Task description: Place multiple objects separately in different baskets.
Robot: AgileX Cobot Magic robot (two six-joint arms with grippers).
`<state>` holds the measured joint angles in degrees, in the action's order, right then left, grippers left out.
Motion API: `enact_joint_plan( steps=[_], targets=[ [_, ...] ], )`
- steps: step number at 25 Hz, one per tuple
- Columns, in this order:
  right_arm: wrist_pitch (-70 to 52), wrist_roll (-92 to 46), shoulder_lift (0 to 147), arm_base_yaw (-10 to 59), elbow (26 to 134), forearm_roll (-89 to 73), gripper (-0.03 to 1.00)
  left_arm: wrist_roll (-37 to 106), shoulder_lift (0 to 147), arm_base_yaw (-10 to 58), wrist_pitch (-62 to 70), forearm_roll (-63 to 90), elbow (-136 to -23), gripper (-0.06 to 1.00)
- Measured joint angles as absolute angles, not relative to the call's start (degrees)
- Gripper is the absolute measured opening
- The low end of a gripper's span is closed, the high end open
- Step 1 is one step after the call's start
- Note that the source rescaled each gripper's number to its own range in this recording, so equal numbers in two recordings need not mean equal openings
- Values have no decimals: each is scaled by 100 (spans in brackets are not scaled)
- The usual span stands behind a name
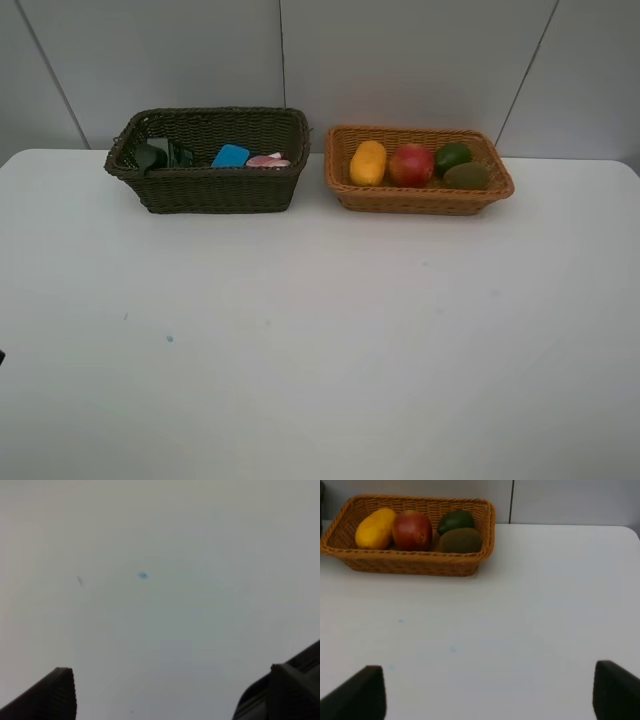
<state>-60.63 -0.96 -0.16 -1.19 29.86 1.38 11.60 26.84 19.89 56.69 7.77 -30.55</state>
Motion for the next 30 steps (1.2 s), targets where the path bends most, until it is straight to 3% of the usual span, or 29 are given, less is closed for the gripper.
enact_joint_plan(
  steps=[5, 16, 30],
  targets=[
    [-6063, -96, -16, -119, 2986, 138, 100, 1159, 1817, 1776, 5644, 655, -3055, 100],
    [-6063, -96, -16, -119, 2986, 138, 100, 1155, 955, 377, 5653, 593, -3055, 100],
    [-6063, -96, -16, -119, 2986, 138, 100, 1079, -34, -267, 5762, 486, -3031, 100]
  ],
)
